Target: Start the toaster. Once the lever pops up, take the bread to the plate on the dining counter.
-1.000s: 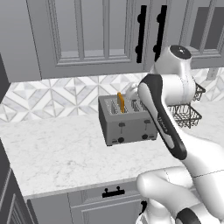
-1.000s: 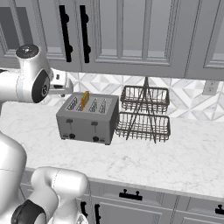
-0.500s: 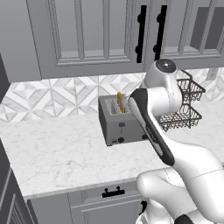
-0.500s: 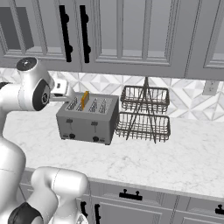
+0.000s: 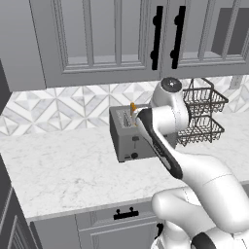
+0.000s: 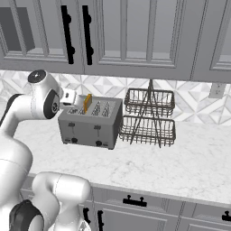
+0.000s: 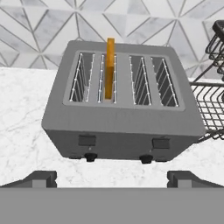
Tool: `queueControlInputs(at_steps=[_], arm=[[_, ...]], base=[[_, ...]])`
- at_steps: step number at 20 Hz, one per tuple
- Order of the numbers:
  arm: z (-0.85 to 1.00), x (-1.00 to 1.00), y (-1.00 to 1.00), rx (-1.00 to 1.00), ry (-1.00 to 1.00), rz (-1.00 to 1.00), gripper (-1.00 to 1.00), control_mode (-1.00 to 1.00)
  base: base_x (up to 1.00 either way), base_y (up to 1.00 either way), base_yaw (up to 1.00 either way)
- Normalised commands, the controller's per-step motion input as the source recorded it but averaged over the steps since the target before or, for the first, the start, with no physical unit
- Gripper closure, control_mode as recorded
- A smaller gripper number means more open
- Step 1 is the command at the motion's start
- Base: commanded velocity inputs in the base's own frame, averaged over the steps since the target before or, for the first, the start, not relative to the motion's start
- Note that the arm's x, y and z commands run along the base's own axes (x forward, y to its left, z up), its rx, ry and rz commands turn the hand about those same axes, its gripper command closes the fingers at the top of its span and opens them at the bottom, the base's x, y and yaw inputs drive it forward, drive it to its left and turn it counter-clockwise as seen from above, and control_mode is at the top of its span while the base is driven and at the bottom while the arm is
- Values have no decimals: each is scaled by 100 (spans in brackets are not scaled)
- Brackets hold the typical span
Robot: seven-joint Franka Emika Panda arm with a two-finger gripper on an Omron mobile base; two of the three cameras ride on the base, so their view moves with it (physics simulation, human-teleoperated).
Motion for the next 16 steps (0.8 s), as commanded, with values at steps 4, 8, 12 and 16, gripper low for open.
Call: queueControlInputs(at_steps=[4, 8, 12, 16], arm=[[-33, 27, -2, 0, -4, -2, -100, -100], [-24, 24, 0, 0, -9, -1, -100, -100], [-15, 31, 0, 0, -9, -1, -100, -100], [-13, 40, 0, 0, -1, 0, -100, -100]], base=[[0, 0, 0], [0, 0, 0], [0, 0, 0], [0, 0, 0]])
